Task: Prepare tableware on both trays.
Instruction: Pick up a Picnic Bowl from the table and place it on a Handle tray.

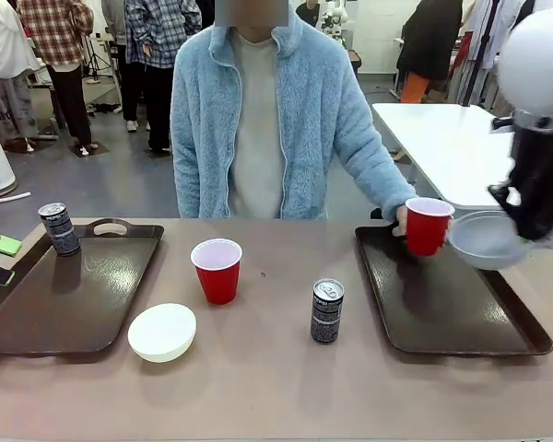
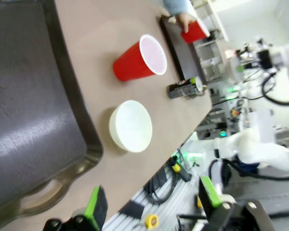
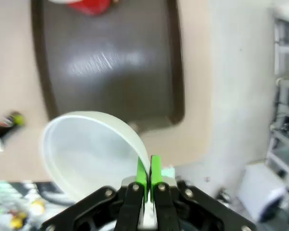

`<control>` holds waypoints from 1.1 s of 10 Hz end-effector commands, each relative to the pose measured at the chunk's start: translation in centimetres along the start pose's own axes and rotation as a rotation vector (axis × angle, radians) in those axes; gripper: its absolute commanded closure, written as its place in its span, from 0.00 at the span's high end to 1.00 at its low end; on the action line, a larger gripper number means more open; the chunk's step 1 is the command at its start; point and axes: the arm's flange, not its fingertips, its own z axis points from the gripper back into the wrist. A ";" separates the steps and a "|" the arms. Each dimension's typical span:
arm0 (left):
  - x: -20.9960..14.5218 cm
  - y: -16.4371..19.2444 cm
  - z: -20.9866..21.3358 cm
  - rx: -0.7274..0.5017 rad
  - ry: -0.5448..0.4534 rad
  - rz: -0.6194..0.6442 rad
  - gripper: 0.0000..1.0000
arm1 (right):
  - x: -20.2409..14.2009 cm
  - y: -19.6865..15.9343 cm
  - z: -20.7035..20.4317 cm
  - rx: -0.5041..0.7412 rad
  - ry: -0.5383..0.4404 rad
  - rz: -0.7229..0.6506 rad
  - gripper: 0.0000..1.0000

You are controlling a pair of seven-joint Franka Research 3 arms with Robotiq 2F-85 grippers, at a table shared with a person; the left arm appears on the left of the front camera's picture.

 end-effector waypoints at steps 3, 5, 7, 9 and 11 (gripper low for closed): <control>0.0 0.1 0.1 -0.016 -0.009 -0.004 1.00 | -2.9 -0.8 0.0 -0.011 0.014 0.005 0.00; 0.0 0.1 0.1 -0.016 -0.009 -0.004 1.00 | -2.1 0.2 -0.5 -0.003 0.028 -0.003 0.00; 0.0 0.1 0.1 -0.016 -0.009 -0.004 1.00 | -1.2 0.9 -0.6 0.025 0.039 -0.018 0.00; 0.0 0.1 0.1 -0.016 -0.009 -0.004 1.00 | 2.3 3.4 -3.0 0.159 0.022 -0.129 0.00; 0.0 0.1 0.1 -0.016 -0.009 -0.004 1.00 | 4.4 5.3 -6.6 0.225 0.042 -0.138 0.00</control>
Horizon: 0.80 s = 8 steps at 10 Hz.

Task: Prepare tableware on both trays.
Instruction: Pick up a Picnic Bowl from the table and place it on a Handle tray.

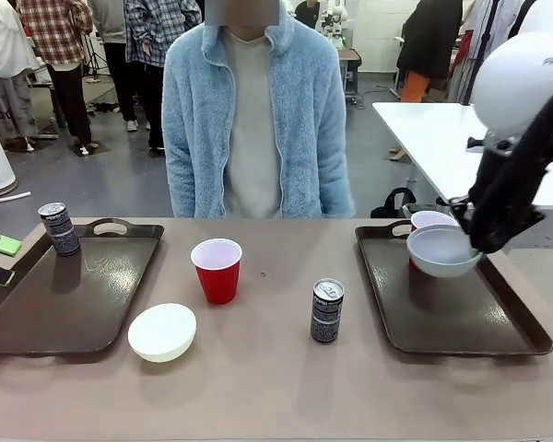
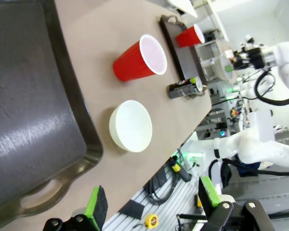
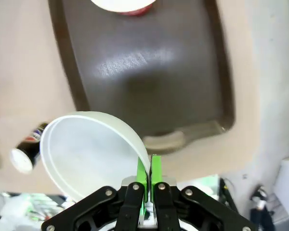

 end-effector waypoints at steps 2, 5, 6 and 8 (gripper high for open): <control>0.0 0.1 0.1 -0.015 -0.009 -0.004 1.00 | 2.3 1.4 -5.0 0.060 0.016 -0.019 0.00; 0.0 0.1 0.1 -0.015 -0.009 -0.004 1.00 | 3.8 0.9 -7.3 0.043 -0.011 -0.068 0.00; 0.0 0.1 0.1 -0.015 -0.009 -0.004 1.00 | 4.2 0.9 -8.0 0.045 0.012 -0.068 0.00; 0.0 0.1 0.1 -0.015 -0.009 -0.004 1.00 | 5.3 0.7 -9.4 0.050 0.052 -0.076 0.00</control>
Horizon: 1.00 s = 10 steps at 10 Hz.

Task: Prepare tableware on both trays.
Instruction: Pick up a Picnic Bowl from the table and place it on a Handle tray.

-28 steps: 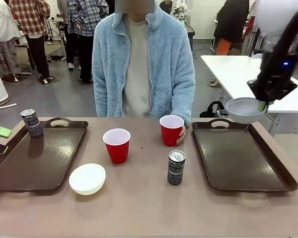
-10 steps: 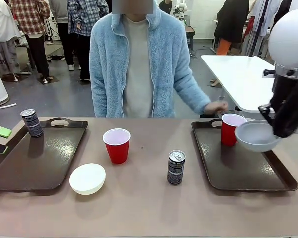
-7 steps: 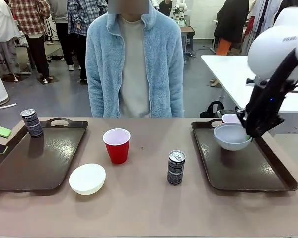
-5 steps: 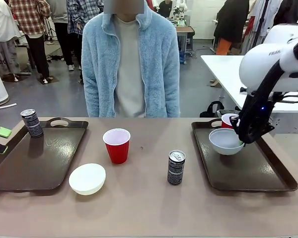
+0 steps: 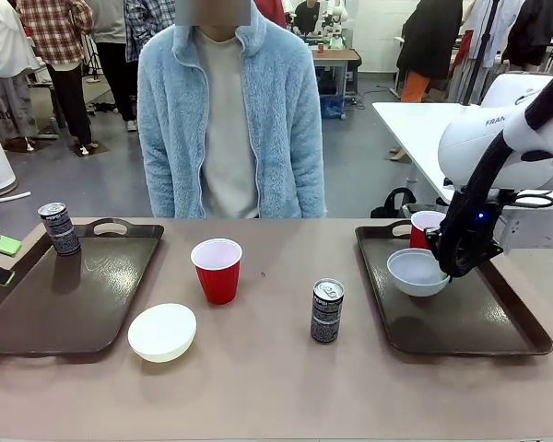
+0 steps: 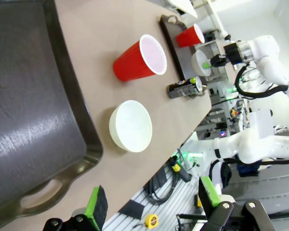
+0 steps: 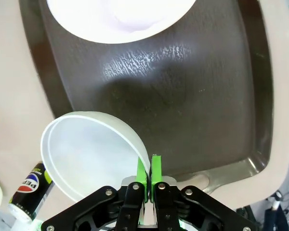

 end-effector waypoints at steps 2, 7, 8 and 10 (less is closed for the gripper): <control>0.0 0.1 0.1 -0.015 -0.009 -0.005 1.00 | 1.8 0.3 -1.9 -0.001 0.042 -0.035 0.00; 0.0 0.1 0.1 -0.015 -0.009 -0.005 1.00 | 2.5 0.5 -3.4 -0.041 0.066 -0.044 0.60; 0.0 0.1 0.1 -0.015 -0.009 -0.005 1.00 | 2.4 0.7 -3.1 -0.045 0.055 -0.044 1.00; 0.0 0.1 0.1 -0.015 -0.009 -0.005 1.00 | 1.8 0.7 -1.7 -0.059 0.036 -0.048 1.00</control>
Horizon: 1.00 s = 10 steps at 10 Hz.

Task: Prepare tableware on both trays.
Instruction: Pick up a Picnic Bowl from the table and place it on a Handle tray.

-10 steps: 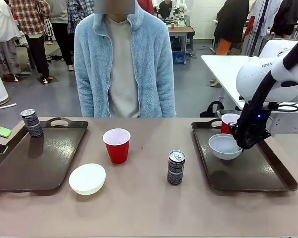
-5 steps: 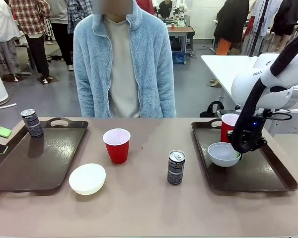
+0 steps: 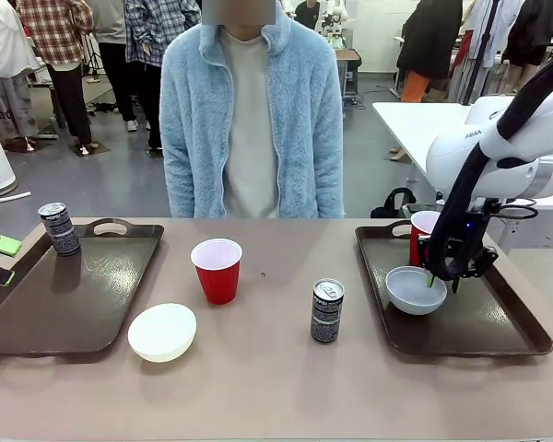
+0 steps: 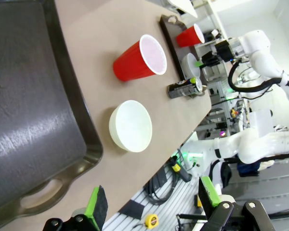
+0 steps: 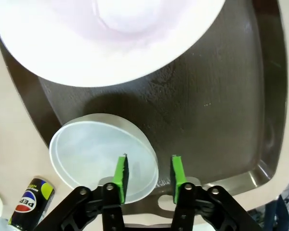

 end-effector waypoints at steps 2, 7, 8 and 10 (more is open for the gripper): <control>0.0 0.1 0.1 -0.015 -0.009 -0.005 1.00 | -2.0 0.1 3.7 -0.054 -0.034 -0.026 0.94; 0.0 0.1 0.1 -0.015 -0.009 -0.005 1.00 | -6.1 0.5 12.5 -0.099 -0.023 0.107 0.98; 0.0 0.1 0.1 -0.015 -0.009 -0.005 1.00 | -5.6 -0.1 9.7 -0.067 -0.047 0.035 0.98; 0.0 0.1 0.1 -0.015 -0.009 -0.005 1.00 | -5.6 -0.1 9.7 -0.067 -0.047 0.035 0.98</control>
